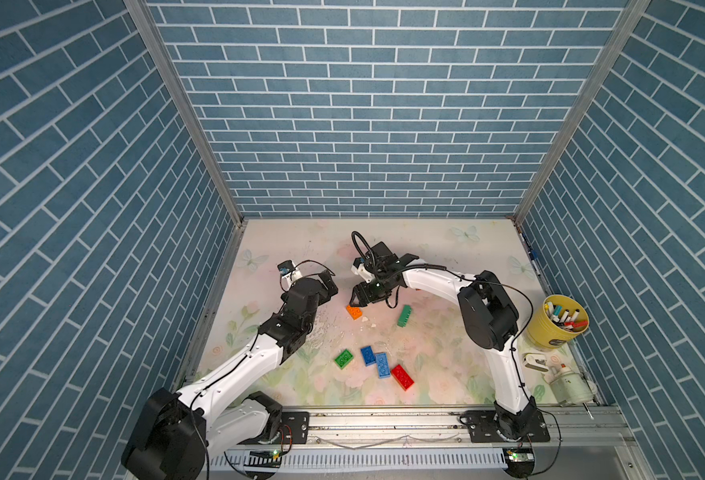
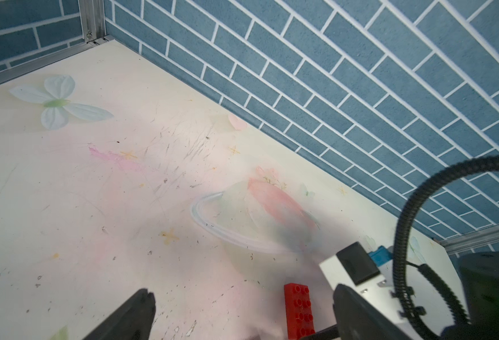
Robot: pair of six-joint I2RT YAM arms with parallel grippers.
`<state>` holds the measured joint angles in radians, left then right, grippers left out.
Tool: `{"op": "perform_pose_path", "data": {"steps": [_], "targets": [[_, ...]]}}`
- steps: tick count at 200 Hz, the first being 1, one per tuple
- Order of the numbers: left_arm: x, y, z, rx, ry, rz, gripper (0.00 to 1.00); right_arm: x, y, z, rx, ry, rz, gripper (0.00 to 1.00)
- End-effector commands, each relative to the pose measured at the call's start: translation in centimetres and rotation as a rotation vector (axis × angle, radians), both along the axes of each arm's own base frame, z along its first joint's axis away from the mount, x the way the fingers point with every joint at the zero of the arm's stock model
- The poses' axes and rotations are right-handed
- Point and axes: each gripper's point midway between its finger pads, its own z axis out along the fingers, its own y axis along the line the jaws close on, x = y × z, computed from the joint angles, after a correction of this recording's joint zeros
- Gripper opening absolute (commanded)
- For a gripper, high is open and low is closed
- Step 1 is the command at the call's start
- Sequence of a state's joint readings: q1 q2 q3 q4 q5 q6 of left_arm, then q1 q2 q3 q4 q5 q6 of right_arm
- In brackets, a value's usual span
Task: Assemble a rectangle with lego
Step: Place the lego brick at the center of the board, then pick up the lego brick from the center of the board.
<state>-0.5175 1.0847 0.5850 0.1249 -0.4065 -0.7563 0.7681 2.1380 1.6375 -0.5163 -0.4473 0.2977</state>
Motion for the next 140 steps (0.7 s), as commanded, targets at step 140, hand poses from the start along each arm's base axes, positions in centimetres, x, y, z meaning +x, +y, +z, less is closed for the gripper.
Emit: {"op": "perform_pose_path", "data": {"steps": [140], "targets": [[2.0, -8.5, -3.6, 0.056, 0.133, -0.220, 1.00, -2.5, -16.2, 0.4, -0.293, -0.014, -0.391, 0.68]]}}
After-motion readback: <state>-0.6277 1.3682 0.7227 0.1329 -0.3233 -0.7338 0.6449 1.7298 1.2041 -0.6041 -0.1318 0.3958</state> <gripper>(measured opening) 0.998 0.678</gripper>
